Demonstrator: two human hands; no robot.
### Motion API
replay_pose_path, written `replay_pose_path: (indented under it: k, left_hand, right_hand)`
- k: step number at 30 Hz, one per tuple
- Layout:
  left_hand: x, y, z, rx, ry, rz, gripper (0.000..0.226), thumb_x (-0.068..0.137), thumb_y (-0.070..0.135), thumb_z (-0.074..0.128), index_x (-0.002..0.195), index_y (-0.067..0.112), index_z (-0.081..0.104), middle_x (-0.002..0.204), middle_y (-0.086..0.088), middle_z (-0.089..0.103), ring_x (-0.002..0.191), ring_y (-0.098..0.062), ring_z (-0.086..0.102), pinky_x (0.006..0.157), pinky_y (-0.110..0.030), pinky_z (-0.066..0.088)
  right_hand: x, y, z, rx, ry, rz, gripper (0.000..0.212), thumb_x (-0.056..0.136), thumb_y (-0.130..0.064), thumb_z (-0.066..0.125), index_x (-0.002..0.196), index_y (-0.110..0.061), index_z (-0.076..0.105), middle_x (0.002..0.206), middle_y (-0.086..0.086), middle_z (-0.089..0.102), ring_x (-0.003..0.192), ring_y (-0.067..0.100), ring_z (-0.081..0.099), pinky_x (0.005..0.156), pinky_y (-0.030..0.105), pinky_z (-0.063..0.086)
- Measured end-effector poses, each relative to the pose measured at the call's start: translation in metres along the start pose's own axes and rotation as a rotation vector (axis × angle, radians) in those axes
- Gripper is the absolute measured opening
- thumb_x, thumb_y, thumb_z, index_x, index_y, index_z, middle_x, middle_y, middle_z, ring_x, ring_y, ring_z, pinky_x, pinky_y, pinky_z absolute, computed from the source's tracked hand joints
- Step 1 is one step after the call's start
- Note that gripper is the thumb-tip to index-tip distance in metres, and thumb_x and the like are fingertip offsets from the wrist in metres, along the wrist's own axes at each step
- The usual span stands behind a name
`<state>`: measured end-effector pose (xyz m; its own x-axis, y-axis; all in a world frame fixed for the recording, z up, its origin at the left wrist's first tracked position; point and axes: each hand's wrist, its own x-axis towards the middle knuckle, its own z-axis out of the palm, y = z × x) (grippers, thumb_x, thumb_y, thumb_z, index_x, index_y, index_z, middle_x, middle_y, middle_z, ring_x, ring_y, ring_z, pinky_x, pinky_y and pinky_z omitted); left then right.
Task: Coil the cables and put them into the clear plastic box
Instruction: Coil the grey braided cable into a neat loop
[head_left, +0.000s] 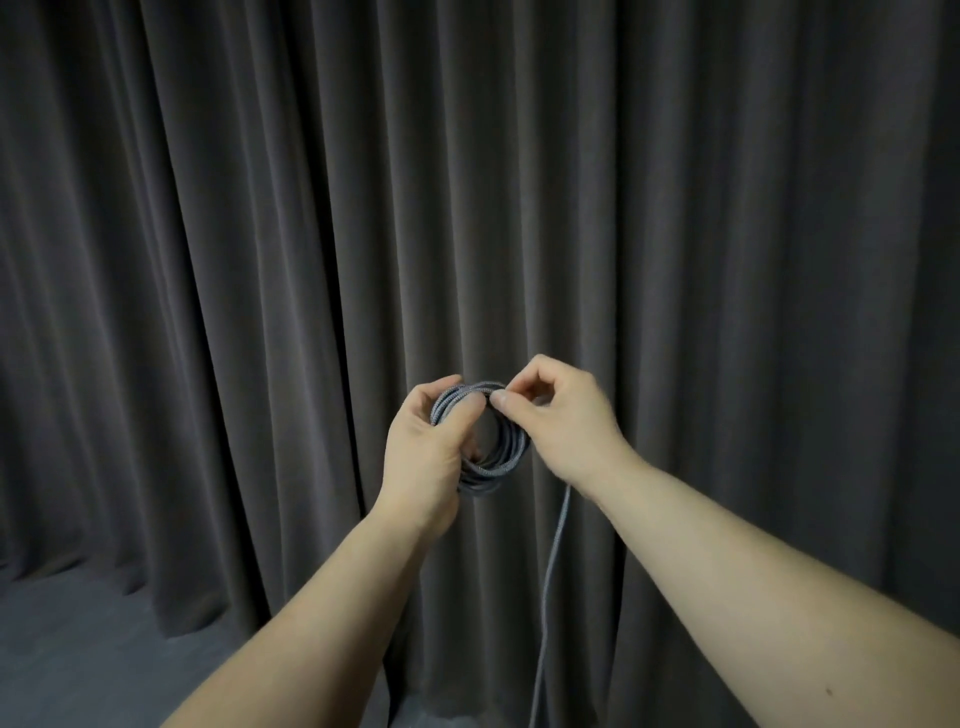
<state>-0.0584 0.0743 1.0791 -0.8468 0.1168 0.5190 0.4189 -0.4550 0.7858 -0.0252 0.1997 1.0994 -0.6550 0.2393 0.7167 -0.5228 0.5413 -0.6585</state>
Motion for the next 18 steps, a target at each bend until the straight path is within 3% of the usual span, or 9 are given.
replay_pose_path:
  k: [5,9,11,14,18]
  left_hand:
    - [0.002,0.002,0.001,-0.003,-0.023,0.022,0.028,0.083,0.014,0.069,0.107,0.012,0.056,0.055,0.0,0.054,0.048,-0.012,0.05,0.056,-0.025,0.046]
    - [0.002,0.004,0.0,0.021,-0.024,0.024,0.012,0.092,0.01,0.063,0.103,0.013,0.058,0.053,0.004,0.046,0.041,-0.009,0.037,0.048,-0.025,0.04]
    - [0.002,0.004,0.0,-0.018,-0.047,0.024,0.018,0.087,0.015,0.064,0.103,0.012,0.057,0.05,0.008,0.042,0.04,-0.007,0.033,0.046,-0.022,0.035]
    - [0.001,0.005,0.001,-0.074,-0.06,0.006,0.011,0.093,0.009,0.059,0.104,0.011,0.055,0.051,0.01,0.04,0.041,-0.004,0.032,0.046,-0.02,0.032]
    - [0.001,0.007,0.006,-0.118,-0.015,-0.027,0.006,0.099,0.013,0.051,0.099,0.011,0.056,0.05,0.007,0.033,0.04,-0.005,0.026,0.046,-0.02,0.03]
  right_hand:
    - [-0.008,0.012,0.002,-0.253,0.17,-0.32,0.005,0.086,-0.02,0.064,0.083,-0.017,0.067,0.082,-0.002,0.06,0.071,0.015,0.059,0.067,0.035,0.051]
    - [-0.013,0.017,0.002,-0.372,0.222,-0.424,0.026,0.091,-0.026,0.05,0.104,-0.015,0.069,0.094,0.0,0.066,0.083,0.021,0.065,0.071,0.037,0.054]
    - [-0.012,0.017,0.003,-0.38,0.23,-0.401,0.028,0.092,-0.025,0.051,0.111,-0.014,0.069,0.096,0.0,0.068,0.087,0.02,0.065,0.077,0.033,0.054]
    - [-0.008,0.013,0.004,-0.152,0.183,-0.196,0.019,0.091,-0.017,0.061,0.106,-0.018,0.071,0.097,-0.006,0.069,0.089,0.008,0.064,0.082,0.022,0.05]
    - [-0.004,0.005,0.003,0.25,0.123,0.035,0.018,0.087,-0.005,0.064,0.084,-0.023,0.067,0.076,-0.007,0.067,0.071,0.001,0.061,0.07,0.016,0.048]
